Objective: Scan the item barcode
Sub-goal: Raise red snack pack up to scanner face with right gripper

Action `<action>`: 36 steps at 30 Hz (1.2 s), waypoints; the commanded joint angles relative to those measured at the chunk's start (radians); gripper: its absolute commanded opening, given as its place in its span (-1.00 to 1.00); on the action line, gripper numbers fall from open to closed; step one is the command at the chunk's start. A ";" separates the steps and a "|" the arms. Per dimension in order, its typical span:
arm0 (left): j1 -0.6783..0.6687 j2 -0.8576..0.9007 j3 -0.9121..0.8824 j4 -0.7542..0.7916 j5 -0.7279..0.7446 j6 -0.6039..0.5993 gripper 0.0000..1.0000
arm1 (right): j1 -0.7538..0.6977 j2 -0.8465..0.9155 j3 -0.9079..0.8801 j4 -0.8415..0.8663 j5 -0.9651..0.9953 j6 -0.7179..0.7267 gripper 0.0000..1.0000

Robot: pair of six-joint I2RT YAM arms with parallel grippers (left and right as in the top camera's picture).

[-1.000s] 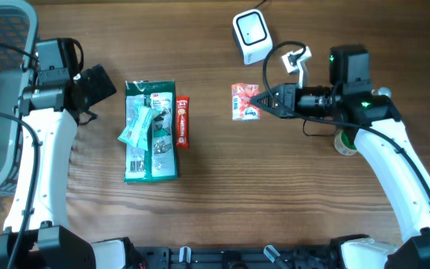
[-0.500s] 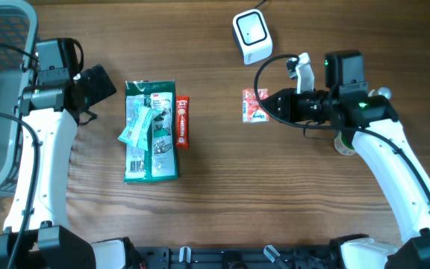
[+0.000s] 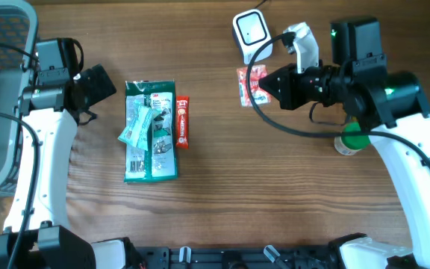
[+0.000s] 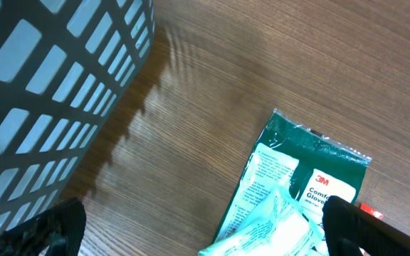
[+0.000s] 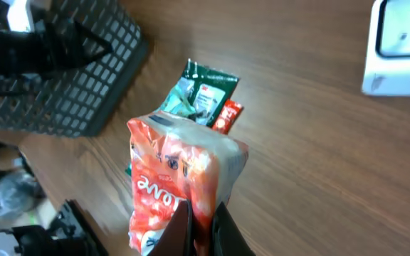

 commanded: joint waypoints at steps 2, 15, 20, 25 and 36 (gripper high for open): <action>0.006 -0.002 0.006 0.002 -0.002 -0.013 1.00 | 0.057 -0.011 0.129 -0.029 0.156 -0.092 -0.91; 0.006 -0.002 0.006 0.002 -0.002 -0.013 1.00 | 0.177 0.140 0.138 0.168 0.687 -0.390 -0.91; 0.006 -0.002 0.006 0.002 -0.002 -0.012 1.00 | 0.177 0.290 0.138 0.269 0.811 -0.398 -0.92; 0.006 -0.002 0.006 0.002 -0.002 -0.012 1.00 | 0.177 0.435 0.138 0.431 1.003 -0.420 -0.91; 0.006 -0.002 0.006 0.002 -0.002 -0.012 1.00 | 0.175 0.675 0.137 0.787 1.102 -0.708 -0.91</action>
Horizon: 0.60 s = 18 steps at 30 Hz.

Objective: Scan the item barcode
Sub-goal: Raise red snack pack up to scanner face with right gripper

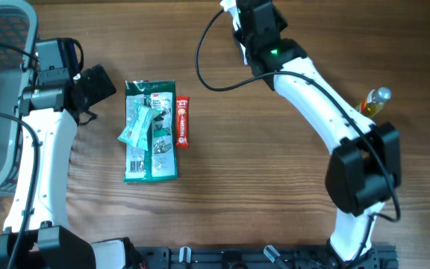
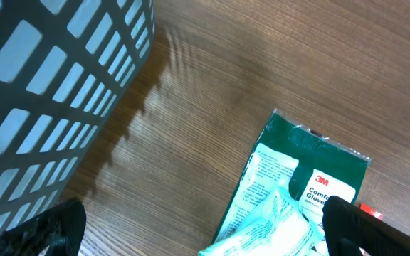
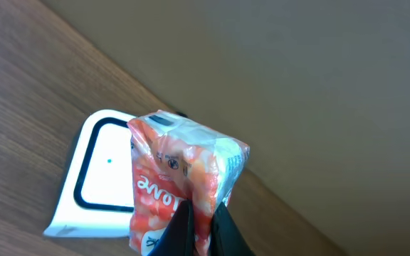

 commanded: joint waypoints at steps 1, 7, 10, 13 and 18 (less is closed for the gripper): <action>0.006 -0.002 0.006 0.002 -0.002 -0.013 1.00 | 0.002 0.088 0.013 0.053 0.050 -0.115 -0.91; 0.006 -0.002 0.006 0.002 -0.002 -0.013 1.00 | -0.004 0.176 0.012 0.159 0.170 -0.156 -0.91; 0.006 -0.002 0.006 0.002 -0.002 -0.013 1.00 | -0.005 0.183 0.012 0.159 0.164 -0.154 -0.91; 0.006 -0.002 0.006 0.002 -0.002 -0.013 1.00 | -0.005 0.182 0.013 0.174 0.159 -0.154 -0.92; 0.006 -0.002 0.006 0.002 -0.002 -0.013 1.00 | -0.008 0.094 0.013 0.149 0.201 -0.058 -0.91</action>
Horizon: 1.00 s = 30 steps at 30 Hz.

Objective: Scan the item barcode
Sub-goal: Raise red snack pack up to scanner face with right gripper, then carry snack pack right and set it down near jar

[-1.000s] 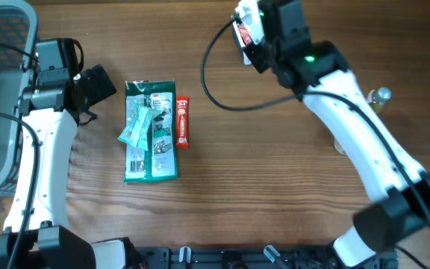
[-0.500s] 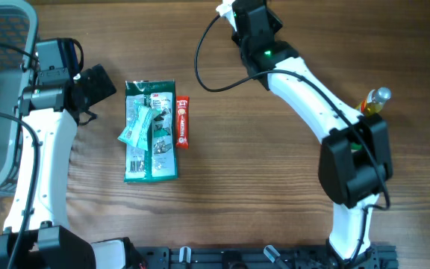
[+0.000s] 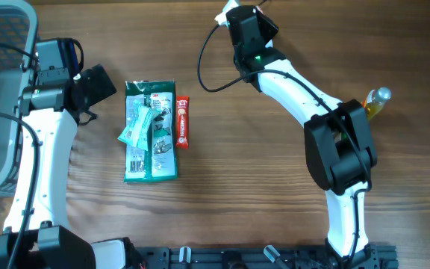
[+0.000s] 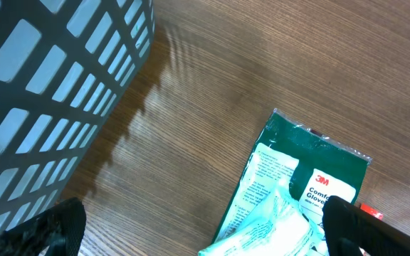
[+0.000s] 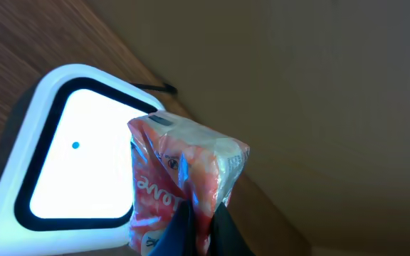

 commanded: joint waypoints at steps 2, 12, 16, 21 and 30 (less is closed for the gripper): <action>0.006 -0.002 0.006 0.002 -0.002 -0.013 1.00 | -0.011 -0.146 0.013 -0.086 0.008 0.161 -0.91; 0.006 -0.002 0.006 0.002 -0.002 -0.013 1.00 | -0.147 -0.332 0.010 -0.842 -0.446 0.706 -0.91; 0.006 -0.002 0.006 0.003 -0.002 -0.013 1.00 | -0.220 -0.331 -0.068 -1.025 -0.531 0.796 -0.91; 0.006 -0.002 0.006 0.002 -0.002 -0.013 1.00 | -0.244 -0.331 -0.170 -1.047 -0.518 0.792 -0.90; 0.006 -0.002 0.006 0.003 -0.002 -0.013 1.00 | -0.245 -0.331 -0.239 -0.988 -0.458 0.784 0.99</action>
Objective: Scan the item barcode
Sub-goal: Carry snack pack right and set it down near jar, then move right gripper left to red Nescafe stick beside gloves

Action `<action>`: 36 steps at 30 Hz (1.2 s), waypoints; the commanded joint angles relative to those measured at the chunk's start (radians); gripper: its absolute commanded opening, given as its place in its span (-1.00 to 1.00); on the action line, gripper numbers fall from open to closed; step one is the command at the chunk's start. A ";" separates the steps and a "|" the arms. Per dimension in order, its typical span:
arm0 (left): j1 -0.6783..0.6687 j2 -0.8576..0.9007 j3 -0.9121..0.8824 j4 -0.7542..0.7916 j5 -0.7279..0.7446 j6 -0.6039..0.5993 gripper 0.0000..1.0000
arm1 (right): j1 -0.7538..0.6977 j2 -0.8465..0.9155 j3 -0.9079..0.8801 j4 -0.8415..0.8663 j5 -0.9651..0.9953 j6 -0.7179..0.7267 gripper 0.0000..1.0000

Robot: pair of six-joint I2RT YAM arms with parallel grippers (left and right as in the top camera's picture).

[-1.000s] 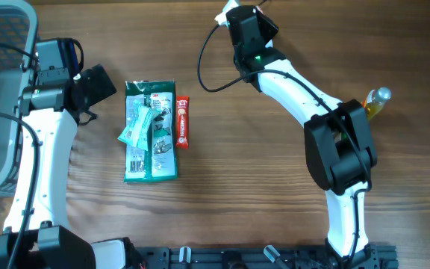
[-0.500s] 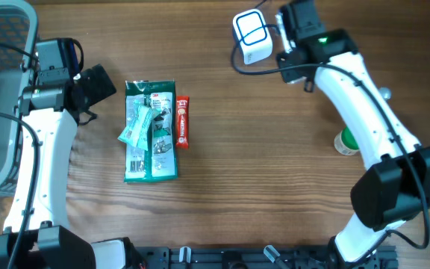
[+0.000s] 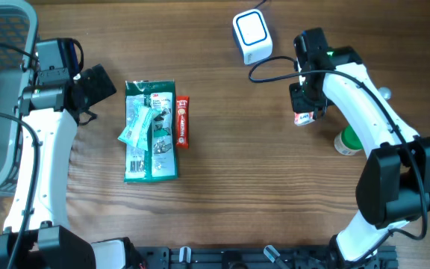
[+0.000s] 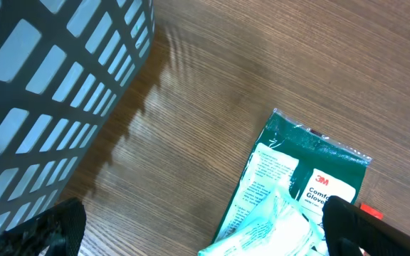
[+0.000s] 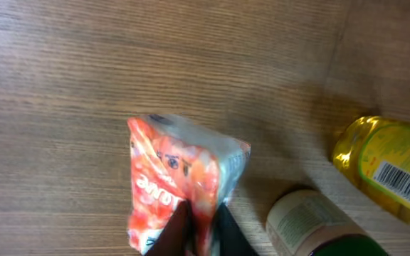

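Observation:
My right gripper point(image 3: 305, 107) is shut on a red-orange snack packet point(image 3: 303, 117), right of the table's middle and low over the wood. In the right wrist view the packet point(image 5: 180, 178) is pinched at its lower edge by the dark fingertips point(image 5: 182, 226). The white barcode scanner point(image 3: 252, 33) stands at the back centre, well clear of the packet. My left gripper point(image 3: 99, 82) rests open at the far left, with nothing between its fingers point(image 4: 55, 226).
A green glove packet point(image 3: 151, 131) and a red bar point(image 3: 182, 121) lie left of centre. A grey basket fills the left edge. A green-capped jar point(image 3: 349, 140) and a yellow bottle point(image 5: 386, 167) stand just right of the held packet.
My right gripper has moved with the packet from in front of the lit scanner at the back to a low spot beside the green-capped jar. The left arm has not moved.
The right gripper first held the red packet near the scanner's right side. Then it had the packet up at the scanner, and a moment later close before its lit window. Now the packet is held down by the jar and bottle. The left arm stayed still.

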 commanded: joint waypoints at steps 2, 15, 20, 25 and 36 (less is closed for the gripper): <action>0.006 -0.002 0.006 0.002 -0.002 -0.013 0.99 | -0.001 0.010 -0.011 0.014 0.028 -0.031 0.99; 0.006 -0.002 0.006 0.002 -0.002 -0.013 1.00 | 0.033 -0.082 0.173 -0.029 -0.324 -0.026 0.99; 0.006 -0.002 0.006 0.002 -0.002 -0.013 1.00 | 0.071 -0.083 0.168 -0.027 -0.608 -0.026 0.99; 0.006 -0.002 0.006 0.002 -0.002 -0.013 1.00 | 0.132 -0.083 0.168 0.032 -0.738 -0.024 0.99; 0.006 -0.002 0.006 0.003 -0.002 -0.013 1.00 | 0.311 -0.081 0.168 0.126 -0.806 0.117 0.99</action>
